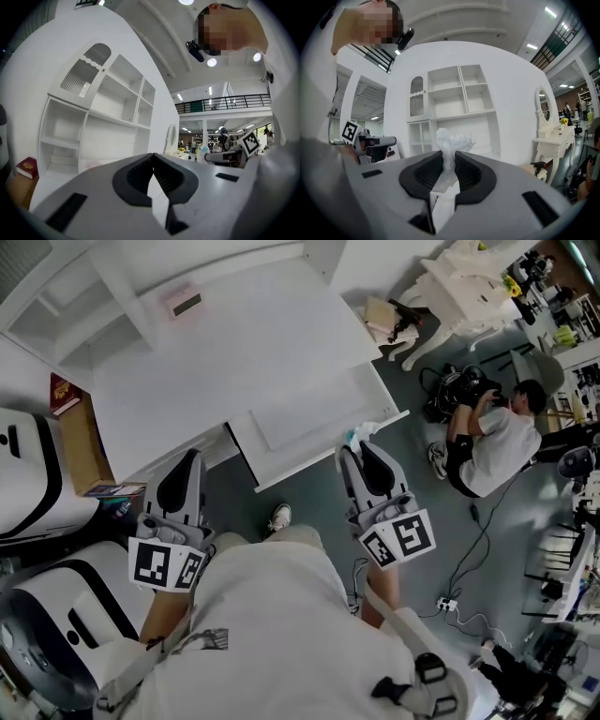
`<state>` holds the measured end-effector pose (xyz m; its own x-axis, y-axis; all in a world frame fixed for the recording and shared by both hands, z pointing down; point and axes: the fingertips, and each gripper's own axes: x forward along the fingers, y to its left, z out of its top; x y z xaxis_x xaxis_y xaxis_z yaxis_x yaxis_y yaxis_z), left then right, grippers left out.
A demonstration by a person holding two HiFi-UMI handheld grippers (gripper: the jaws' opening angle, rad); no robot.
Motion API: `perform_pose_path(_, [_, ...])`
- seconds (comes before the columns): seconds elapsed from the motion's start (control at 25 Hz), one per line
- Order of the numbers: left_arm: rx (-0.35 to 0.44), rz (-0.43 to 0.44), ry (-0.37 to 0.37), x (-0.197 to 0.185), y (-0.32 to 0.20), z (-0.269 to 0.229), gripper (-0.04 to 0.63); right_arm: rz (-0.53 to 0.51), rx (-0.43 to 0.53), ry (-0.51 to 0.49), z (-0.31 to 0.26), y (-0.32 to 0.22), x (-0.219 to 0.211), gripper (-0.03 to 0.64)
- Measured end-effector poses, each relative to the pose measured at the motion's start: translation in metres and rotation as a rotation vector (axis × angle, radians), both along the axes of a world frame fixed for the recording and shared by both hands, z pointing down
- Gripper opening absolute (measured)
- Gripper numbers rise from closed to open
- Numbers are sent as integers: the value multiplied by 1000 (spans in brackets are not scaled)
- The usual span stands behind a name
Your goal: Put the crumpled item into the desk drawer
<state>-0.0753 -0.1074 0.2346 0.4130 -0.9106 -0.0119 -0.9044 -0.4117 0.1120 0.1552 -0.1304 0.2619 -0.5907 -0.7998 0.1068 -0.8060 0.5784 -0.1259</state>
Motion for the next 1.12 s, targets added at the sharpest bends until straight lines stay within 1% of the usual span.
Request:
perform_pose_path(0.2, [-50, -34, -4, -8, 3, 16, 15, -28, -53, 57, 34, -14, -11, 87])
perform_pose_path(0.4, [-88, -58, 10, -20, -1, 33, 15, -58, -79, 147, 63, -28, -32, 87])
perform_pose_path(0.72, [-137, -59, 28, -17, -4, 61, 15, -101, -123, 241, 112, -42, -38, 89])
perform_pose_path(0.92, [-185, -76, 20, -17, 6, 63, 15, -134, -150, 292, 128, -45, -43, 89])
perform_pose_path(1.12, [-212, -88, 19, -34, -10, 107, 15, -170, -173, 309, 185, -73, -65, 89])
